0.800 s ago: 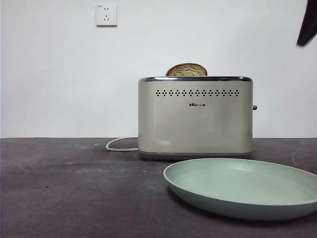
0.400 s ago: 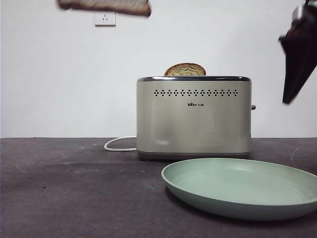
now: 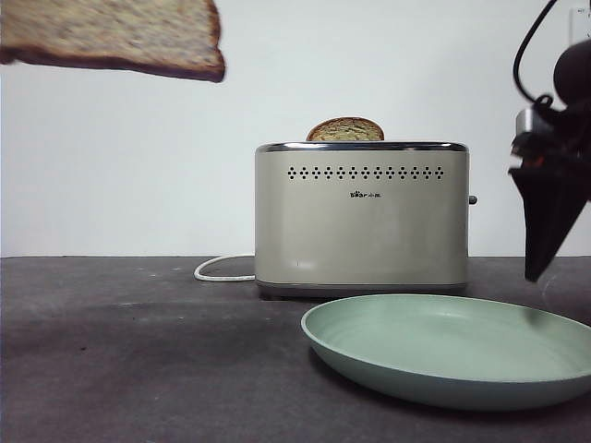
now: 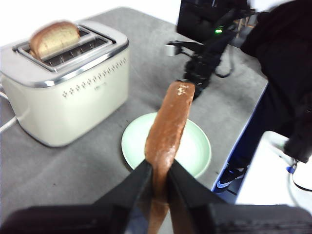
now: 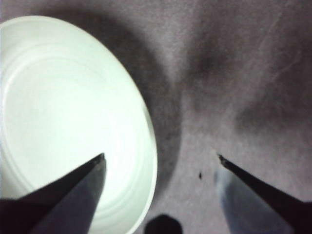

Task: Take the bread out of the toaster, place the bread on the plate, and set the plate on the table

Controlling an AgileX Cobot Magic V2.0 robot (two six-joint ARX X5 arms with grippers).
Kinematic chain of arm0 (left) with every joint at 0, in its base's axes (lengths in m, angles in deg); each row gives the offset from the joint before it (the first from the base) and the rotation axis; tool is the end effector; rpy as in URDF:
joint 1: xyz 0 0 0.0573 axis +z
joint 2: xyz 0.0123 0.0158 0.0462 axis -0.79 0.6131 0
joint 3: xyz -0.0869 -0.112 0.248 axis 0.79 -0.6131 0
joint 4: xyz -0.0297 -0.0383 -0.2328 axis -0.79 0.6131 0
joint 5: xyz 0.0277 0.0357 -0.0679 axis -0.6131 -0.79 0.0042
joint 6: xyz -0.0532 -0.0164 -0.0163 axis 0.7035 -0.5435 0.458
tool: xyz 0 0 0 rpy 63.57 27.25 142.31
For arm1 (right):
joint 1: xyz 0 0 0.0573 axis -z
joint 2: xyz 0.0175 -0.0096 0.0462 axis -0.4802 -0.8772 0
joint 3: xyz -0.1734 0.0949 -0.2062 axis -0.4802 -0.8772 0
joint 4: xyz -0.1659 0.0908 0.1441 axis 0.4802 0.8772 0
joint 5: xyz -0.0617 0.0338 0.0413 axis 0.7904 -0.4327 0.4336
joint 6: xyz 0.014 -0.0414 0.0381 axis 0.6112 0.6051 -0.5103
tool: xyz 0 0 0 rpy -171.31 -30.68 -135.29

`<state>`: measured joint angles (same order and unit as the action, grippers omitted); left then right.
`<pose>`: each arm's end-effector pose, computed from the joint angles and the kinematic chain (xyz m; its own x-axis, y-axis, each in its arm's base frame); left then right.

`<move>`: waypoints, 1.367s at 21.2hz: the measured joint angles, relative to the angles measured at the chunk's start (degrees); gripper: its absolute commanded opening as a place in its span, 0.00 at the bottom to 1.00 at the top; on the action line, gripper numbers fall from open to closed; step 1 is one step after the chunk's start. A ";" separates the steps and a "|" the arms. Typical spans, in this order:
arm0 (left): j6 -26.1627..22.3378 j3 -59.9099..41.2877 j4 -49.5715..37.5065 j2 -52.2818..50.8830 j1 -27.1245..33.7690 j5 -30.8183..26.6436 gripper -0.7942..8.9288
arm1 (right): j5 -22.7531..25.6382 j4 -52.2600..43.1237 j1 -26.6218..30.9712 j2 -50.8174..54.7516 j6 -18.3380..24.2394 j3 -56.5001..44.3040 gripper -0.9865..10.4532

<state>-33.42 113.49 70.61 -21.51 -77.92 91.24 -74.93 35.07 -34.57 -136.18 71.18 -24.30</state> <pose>0.0695 -0.0526 0.3693 0.5054 -0.7732 -0.3832 0.8090 0.5790 -0.1013 0.2615 0.0389 0.2165 0.1313 0.3478 -0.9283 -0.2019 0.9262 0.3185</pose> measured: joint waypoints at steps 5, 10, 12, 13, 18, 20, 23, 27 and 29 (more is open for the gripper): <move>0.39 -0.04 0.09 -0.61 -0.09 0.20 0.08 | -0.07 -1.62 -1.70 -4.09 0.00 0.00 0.34; 0.55 -0.04 0.07 -0.50 -0.09 0.17 0.08 | -0.07 -4.94 -3.93 -4.20 0.00 -0.02 0.08; 0.79 -0.04 0.07 -0.50 -0.09 0.17 0.08 | 0.04 -5.31 -4.24 -4.20 0.00 -0.02 0.08; 0.79 -0.04 0.07 -0.50 -0.09 0.17 0.08 | 0.04 -5.31 -4.24 -4.20 0.00 -0.07 0.08; 0.81 -0.04 0.07 -0.50 -0.09 0.20 0.08 | 0.04 -5.62 -4.24 -4.20 0.00 -0.92 0.08; 0.87 -0.04 0.07 -0.50 -0.09 0.20 0.08 | -0.07 -6.03 -4.24 -4.20 0.02 -0.98 0.08; 1.88 -0.04 0.07 -0.50 -0.09 1.46 0.08 | -0.09 -5.95 -4.39 -3.96 0.02 -1.03 0.07; 3.41 -0.04 -0.46 -0.20 -0.09 2.97 0.08 | -2.75 -5.75 -4.94 1.40 -0.35 -1.25 0.07; 5.22 -0.04 -3.21 1.07 -0.11 5.79 0.08 | -4.00 -5.38 -5.03 6.36 -1.55 -1.25 0.07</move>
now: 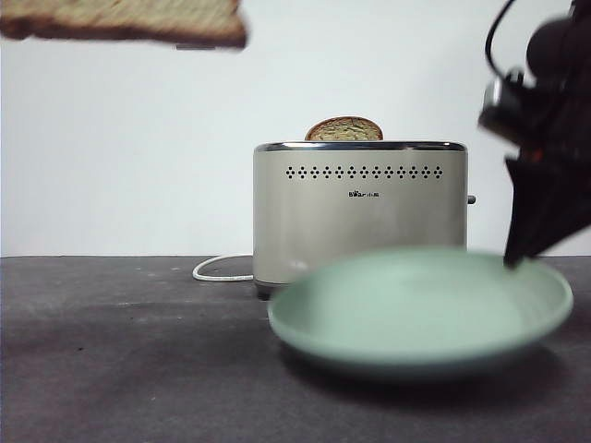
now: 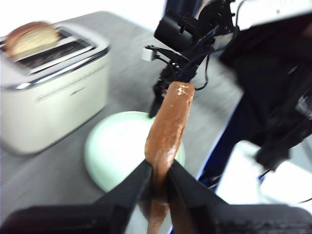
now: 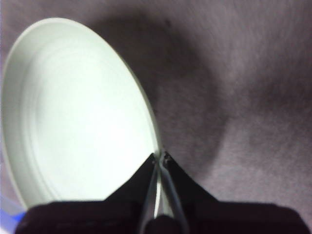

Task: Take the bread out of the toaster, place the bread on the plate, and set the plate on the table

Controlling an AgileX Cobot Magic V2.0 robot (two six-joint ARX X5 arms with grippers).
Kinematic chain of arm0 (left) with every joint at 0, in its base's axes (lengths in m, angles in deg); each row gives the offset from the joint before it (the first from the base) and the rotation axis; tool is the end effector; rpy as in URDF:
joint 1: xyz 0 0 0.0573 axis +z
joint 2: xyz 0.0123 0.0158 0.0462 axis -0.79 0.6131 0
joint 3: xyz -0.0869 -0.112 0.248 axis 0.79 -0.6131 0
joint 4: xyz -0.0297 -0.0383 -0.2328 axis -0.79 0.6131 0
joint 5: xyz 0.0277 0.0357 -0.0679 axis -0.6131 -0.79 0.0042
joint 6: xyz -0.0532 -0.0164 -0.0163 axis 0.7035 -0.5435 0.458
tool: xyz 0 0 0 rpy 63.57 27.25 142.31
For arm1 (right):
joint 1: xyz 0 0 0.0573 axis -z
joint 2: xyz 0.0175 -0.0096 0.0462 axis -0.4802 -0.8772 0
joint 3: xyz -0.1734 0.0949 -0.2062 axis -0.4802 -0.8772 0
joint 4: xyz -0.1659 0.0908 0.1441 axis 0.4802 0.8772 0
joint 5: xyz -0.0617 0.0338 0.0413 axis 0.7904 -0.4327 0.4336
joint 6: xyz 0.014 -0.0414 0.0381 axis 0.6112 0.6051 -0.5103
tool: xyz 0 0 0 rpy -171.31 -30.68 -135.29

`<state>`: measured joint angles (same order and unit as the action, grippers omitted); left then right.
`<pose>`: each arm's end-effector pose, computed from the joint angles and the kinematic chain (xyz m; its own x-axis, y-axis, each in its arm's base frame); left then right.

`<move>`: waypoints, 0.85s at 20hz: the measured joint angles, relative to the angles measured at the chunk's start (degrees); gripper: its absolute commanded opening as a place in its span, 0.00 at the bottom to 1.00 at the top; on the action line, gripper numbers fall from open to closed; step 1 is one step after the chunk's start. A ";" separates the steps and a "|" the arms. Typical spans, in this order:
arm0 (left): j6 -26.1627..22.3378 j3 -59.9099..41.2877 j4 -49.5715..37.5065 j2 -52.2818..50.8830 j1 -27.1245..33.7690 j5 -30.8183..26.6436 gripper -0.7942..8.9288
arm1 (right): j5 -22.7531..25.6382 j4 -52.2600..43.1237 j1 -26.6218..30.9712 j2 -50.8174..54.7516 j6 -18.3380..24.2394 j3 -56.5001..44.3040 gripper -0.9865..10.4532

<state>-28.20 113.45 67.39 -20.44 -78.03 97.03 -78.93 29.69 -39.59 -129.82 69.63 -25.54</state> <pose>0.0731 -0.0580 0.3736 0.4352 -0.8367 -0.3326 0.8334 0.5141 -0.2027 0.2483 0.0623 0.2410 0.2426 0.4515 -0.8586 -0.3305 0.8706 0.3644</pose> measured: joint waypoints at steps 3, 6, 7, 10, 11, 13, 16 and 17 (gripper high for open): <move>4.52 0.00 -5.77 2.97 -0.35 4.76 0.08 | -0.20 3.10 -0.76 6.23 -1.27 0.00 0.07; 10.21 0.00 -11.67 7.45 -2.34 7.28 0.07 | -3.80 4.50 -1.97 11.34 -2.67 0.00 0.07; 11.82 0.00 -12.61 9.11 -3.06 7.52 0.07 | -5.20 4.48 -2.47 12.85 -3.56 0.00 0.07; 14.25 0.00 -13.73 14.53 -5.14 7.52 0.07 | -6.01 4.37 -4.70 16.79 -5.73 0.00 0.07; 14.67 0.00 -14.25 16.66 -5.55 7.52 0.07 | -6.08 4.37 -5.68 17.62 -6.45 0.00 0.07; 15.74 0.00 -16.74 20.65 -5.86 7.50 0.07 | -6.05 4.37 -7.93 18.67 -7.69 0.00 0.07; 17.16 0.00 -18.80 25.38 -6.05 7.48 0.07 | -5.97 4.33 -11.04 18.91 -8.90 0.00 0.07; 17.31 0.00 -18.60 26.56 -6.14 7.50 0.07 | -5.70 4.11 -11.80 18.91 -9.22 0.00 0.07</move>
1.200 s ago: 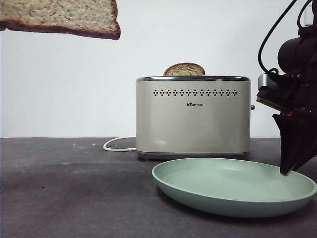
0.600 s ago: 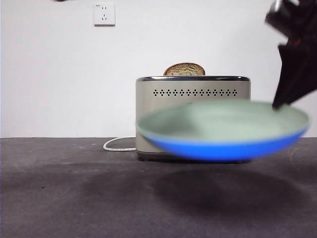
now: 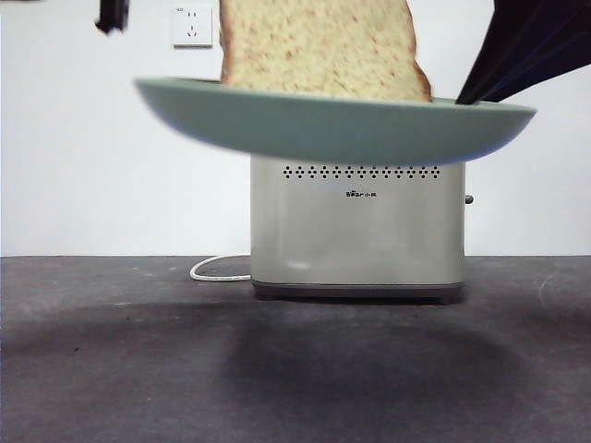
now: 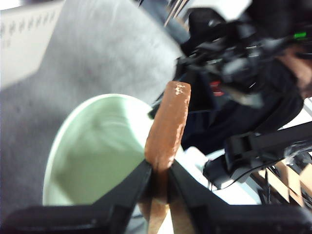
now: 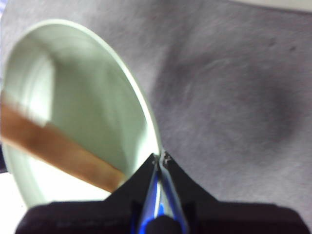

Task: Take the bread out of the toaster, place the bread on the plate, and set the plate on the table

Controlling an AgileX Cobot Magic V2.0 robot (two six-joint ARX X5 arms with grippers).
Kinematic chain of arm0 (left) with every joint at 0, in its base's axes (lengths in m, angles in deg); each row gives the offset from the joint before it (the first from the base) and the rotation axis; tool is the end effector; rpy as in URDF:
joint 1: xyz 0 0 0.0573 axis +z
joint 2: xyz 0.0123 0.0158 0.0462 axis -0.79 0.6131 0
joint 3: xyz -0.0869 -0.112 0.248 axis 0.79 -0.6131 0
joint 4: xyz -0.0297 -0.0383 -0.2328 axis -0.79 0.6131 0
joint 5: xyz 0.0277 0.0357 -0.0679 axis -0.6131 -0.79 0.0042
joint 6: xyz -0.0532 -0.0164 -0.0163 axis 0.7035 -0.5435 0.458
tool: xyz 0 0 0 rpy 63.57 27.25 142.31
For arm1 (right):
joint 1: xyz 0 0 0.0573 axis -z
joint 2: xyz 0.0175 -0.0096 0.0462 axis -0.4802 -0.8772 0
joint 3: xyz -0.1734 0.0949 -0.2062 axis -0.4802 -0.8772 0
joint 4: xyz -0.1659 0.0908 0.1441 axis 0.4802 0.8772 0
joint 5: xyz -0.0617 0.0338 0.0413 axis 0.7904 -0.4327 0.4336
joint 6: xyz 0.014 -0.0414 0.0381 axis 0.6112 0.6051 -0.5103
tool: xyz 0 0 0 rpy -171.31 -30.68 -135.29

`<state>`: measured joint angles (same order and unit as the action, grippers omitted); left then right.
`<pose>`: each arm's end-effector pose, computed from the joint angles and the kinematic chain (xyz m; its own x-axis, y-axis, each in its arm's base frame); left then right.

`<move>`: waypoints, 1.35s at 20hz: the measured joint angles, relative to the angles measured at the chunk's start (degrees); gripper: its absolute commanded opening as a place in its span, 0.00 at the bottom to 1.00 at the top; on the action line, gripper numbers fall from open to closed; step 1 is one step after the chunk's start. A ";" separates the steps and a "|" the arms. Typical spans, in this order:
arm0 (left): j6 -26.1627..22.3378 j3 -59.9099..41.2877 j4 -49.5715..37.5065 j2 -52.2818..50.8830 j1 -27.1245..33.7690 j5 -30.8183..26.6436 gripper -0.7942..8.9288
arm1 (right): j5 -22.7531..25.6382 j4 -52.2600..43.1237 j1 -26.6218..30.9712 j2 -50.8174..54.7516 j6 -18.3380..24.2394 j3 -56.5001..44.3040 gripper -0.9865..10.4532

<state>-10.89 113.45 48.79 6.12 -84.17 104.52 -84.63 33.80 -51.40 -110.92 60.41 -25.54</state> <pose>0.1761 -0.1383 0.3386 0.1854 -0.9011 -0.3919 0.7212 0.3956 -0.5686 0.1701 0.0901 0.3068 0.2794 0.6445 -0.7117 -0.4870 0.7340 0.4734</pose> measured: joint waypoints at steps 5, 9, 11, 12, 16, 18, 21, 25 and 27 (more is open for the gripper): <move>0.55 0.00 6.25 3.32 -0.07 -0.17 0.08 | 1.53 -1.62 -1.31 0.00 -1.09 0.00 0.07; 0.28 0.00 9.55 4.35 -0.07 -5.90 0.48 | 1.62 -1.60 -1.36 0.00 -1.20 -0.02 0.07; 0.26 0.00 9.84 4.35 -0.07 -6.27 0.56 | 1.60 -1.66 -1.36 0.00 -1.25 -0.02 0.07; 0.26 0.00 9.53 4.35 -0.07 -6.25 0.56 | 1.49 -1.70 -1.36 0.00 -1.27 -0.02 0.07; 0.26 0.00 8.31 4.35 -0.07 -4.57 0.56 | 1.46 -1.68 -1.33 0.00 -1.44 -0.02 0.07; 0.28 0.17 8.39 4.35 -0.07 -1.01 0.56 | 1.42 -1.64 -1.36 0.00 -1.44 -0.02 0.07; 0.28 3.76 10.10 4.46 -0.07 0.02 0.56 | 1.16 -1.70 -1.36 0.00 -1.64 -0.02 0.07; 0.11 7.78 10.80 4.44 -0.07 -0.02 0.56 | 1.22 -1.68 -1.36 0.00 -1.92 -0.02 0.07; 0.02 7.89 11.21 4.44 -0.07 0.00 0.56 | 0.85 -1.68 -1.33 0.00 -2.10 -0.02 0.07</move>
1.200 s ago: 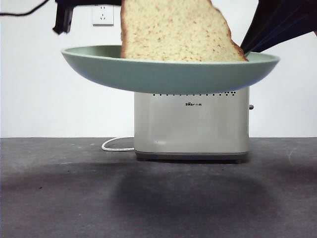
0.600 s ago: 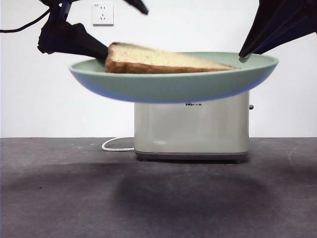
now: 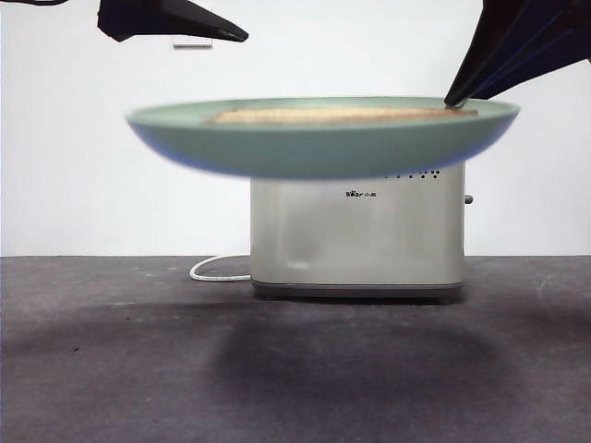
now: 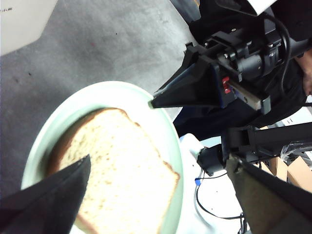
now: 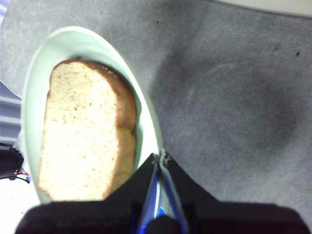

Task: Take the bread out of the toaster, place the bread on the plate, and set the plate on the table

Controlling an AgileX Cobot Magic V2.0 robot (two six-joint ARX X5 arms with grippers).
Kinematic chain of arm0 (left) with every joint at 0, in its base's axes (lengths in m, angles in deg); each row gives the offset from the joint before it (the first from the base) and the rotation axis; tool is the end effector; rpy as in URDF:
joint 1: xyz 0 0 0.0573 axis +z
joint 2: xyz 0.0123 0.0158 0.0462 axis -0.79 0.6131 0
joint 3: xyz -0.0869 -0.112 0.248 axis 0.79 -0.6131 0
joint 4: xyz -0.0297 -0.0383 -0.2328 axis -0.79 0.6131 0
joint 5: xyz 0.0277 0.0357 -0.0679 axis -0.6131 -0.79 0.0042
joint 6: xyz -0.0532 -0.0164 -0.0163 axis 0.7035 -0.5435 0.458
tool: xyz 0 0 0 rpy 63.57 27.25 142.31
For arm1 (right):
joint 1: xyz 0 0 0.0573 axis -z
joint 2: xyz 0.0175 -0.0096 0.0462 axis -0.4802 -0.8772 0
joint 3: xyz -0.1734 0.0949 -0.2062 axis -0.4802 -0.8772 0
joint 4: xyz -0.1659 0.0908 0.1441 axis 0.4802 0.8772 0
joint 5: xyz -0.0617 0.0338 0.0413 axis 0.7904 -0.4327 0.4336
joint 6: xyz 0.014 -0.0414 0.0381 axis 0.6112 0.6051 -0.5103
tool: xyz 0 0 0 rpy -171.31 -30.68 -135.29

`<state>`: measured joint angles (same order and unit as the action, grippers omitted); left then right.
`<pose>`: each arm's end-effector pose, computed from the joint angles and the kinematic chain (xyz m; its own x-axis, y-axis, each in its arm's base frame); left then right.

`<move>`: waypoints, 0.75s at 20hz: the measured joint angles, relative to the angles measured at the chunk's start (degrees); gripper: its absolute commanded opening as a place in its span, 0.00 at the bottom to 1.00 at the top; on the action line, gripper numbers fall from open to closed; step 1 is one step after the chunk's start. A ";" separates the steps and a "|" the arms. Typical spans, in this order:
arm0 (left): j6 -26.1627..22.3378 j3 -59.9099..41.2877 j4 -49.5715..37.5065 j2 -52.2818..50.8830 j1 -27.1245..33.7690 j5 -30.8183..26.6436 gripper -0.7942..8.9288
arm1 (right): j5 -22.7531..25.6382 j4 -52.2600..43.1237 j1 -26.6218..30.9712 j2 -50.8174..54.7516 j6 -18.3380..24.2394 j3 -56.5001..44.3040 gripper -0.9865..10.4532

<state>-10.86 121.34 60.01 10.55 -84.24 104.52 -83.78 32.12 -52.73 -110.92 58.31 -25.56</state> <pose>0.1855 -0.1445 0.3505 0.1345 -0.8702 -0.4740 0.6531 0.4376 -0.6180 0.1704 0.0946 0.3083 0.2923 0.6490 -0.7024 -0.4822 0.7343 0.4777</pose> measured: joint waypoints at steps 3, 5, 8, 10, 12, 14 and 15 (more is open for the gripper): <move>-0.20 0.00 -0.11 -0.37 0.09 0.33 0.56 | -0.76 0.00 -0.02 0.00 -0.22 0.00 0.07; -0.37 0.39 -0.09 -2.14 0.98 0.70 0.56 | -0.68 -0.09 -0.02 0.00 -0.44 0.00 0.07; -1.05 4.07 -0.13 -7.48 3.87 0.42 0.43 | 1.20 -3.02 0.00 -0.07 -1.55 0.00 0.07; -1.40 5.66 -0.57 -12.33 4.96 0.20 0.29 | 1.97 -5.07 0.04 -0.83 -2.47 0.00 0.07; -1.68 5.99 -0.46 -16.74 5.03 0.22 0.13 | 2.05 -6.32 0.04 -3.37 -2.97 0.00 0.07; -2.38 5.99 1.33 -20.26 5.03 0.20 0.07 | 2.16 -7.82 0.04 -7.37 -3.04 0.00 0.07; -3.17 5.99 2.75 -21.70 5.01 0.17 0.07 | 2.32 -9.20 0.04 -9.62 -3.23 0.00 0.07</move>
<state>-14.03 127.33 62.76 -11.15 -79.23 104.70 -81.46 22.92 -52.69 -120.53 55.07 -25.56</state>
